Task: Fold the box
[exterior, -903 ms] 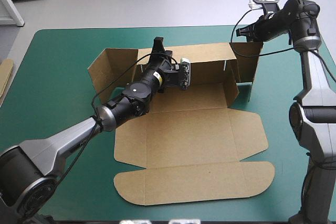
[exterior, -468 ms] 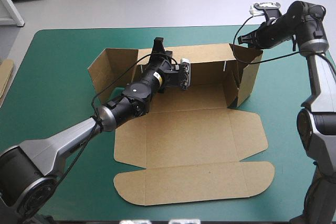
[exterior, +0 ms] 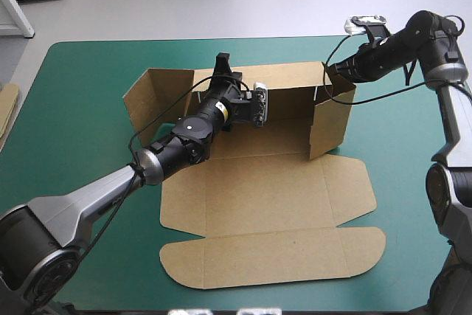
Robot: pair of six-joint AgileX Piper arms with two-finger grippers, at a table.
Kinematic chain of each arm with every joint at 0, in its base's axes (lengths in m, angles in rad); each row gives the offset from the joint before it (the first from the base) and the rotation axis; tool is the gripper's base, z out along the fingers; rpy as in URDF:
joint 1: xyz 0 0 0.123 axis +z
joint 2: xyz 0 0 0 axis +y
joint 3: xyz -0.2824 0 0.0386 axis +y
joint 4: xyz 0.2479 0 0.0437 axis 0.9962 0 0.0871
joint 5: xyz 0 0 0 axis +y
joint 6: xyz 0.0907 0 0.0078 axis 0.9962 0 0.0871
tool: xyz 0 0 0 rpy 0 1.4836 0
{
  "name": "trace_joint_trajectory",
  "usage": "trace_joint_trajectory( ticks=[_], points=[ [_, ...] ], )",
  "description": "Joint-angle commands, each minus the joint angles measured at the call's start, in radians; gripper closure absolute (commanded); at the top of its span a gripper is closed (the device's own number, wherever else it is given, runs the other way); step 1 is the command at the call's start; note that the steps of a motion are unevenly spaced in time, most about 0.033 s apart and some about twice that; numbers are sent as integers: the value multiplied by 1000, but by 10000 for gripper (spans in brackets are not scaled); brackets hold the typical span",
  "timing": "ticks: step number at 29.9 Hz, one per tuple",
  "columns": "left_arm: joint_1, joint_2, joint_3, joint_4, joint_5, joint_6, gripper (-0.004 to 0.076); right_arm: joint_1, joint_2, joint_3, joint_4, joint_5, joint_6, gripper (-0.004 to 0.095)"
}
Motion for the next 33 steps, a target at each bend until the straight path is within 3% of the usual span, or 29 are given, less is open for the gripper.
trace_joint_trajectory(
  ticks=[1, 9, 17, 20, 26, 28, 33],
  points=[
    [-5, -52, -29, 32, 16, -10, 732, -7, -95, 25, 57, -16, -50, 925],
    [-5, -52, -29, 32, 16, -10, 732, -7, -246, 303, 86, -210, -160, 925],
    [-5, -52, -29, 32, 16, -10, 732, -7, -393, 617, 321, -424, -487, 925],
    [-5, -52, -29, 32, 16, -10, 732, -7, -416, 682, 393, -460, -588, 925],
    [-5, -52, -29, 32, 16, -10, 733, -7, -416, 695, 403, -415, -641, 916],
    [-5, -52, -29, 32, 16, -10, 732, -7, -416, 695, 399, -374, -662, 854],
    [-5, -52, -29, 32, 16, -10, 732, -7, -416, 695, 393, -333, -673, 507]
  ],
)
